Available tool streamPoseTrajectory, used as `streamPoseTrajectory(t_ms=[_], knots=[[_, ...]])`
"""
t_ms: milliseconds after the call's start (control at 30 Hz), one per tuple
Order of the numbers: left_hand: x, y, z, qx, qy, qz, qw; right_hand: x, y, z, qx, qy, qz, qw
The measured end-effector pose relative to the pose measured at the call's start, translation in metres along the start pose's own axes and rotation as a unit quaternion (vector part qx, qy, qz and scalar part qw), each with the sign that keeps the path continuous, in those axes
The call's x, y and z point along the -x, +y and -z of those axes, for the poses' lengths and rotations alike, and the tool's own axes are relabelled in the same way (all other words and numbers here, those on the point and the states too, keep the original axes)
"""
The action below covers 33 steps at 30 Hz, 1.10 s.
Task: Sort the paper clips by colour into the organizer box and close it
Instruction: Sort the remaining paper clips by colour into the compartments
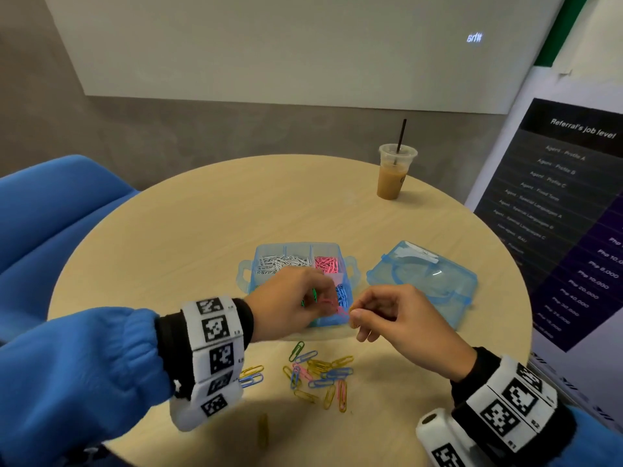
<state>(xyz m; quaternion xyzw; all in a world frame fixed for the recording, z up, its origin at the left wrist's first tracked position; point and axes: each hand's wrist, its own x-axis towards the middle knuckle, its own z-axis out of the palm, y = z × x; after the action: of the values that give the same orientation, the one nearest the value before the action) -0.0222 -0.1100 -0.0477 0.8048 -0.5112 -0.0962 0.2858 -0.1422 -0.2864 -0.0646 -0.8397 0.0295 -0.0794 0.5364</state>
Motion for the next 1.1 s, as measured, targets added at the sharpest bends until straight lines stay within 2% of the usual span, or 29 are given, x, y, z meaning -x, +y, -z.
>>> streamPoseTrajectory(t_ms=[100,167,267,367,433,467,533,633,700,833,967,1033,1100], knots=[[-0.025,-0.009,0.020,0.003,0.029,0.091,0.995,-0.004,0.004,0.011,0.094,0.016,-0.009,0.995],[-0.046,-0.019,0.031,-0.022,0.031,0.138,0.990,-0.005,0.006,0.013,0.166,-0.042,-0.037,0.985],[-0.073,-0.026,0.034,-0.038,0.031,0.170,0.984,-0.005,0.005,0.010,0.247,-0.087,-0.034,0.964],[-0.088,-0.026,0.030,-0.096,-0.020,0.188,0.977,-0.003,-0.004,0.007,0.286,-0.097,0.017,0.953],[-0.086,-0.020,0.026,-0.167,-0.038,0.172,0.970,0.001,-0.011,0.003,0.300,-0.158,0.060,0.939],[-0.079,-0.015,0.024,-0.192,-0.021,0.143,0.971,0.003,-0.013,0.000,0.306,-0.199,0.081,0.928],[-0.058,0.000,0.018,-0.181,0.022,0.057,0.982,0.006,-0.015,-0.006,0.312,-0.269,0.106,0.905],[-0.016,0.017,0.009,-0.166,0.000,-0.021,0.986,0.007,-0.013,-0.013,0.331,-0.318,0.111,0.881],[0.009,0.017,0.004,-0.203,-0.042,-0.025,0.978,0.005,-0.011,-0.018,0.362,-0.329,0.114,0.865],[0.038,0.009,-0.001,-0.250,-0.112,-0.014,0.962,0.000,-0.010,-0.021,0.376,-0.348,0.090,0.854],[0.045,0.003,-0.005,-0.253,-0.141,-0.002,0.957,0.003,-0.011,-0.022,0.415,-0.358,0.089,0.832],[0.046,0.003,-0.009,-0.261,-0.152,0.004,0.953,0.005,-0.012,-0.022,0.416,-0.353,0.092,0.833],[0.046,0.002,-0.010,-0.262,-0.166,0.015,0.950,0.007,-0.011,-0.019,0.396,-0.336,0.092,0.849]])
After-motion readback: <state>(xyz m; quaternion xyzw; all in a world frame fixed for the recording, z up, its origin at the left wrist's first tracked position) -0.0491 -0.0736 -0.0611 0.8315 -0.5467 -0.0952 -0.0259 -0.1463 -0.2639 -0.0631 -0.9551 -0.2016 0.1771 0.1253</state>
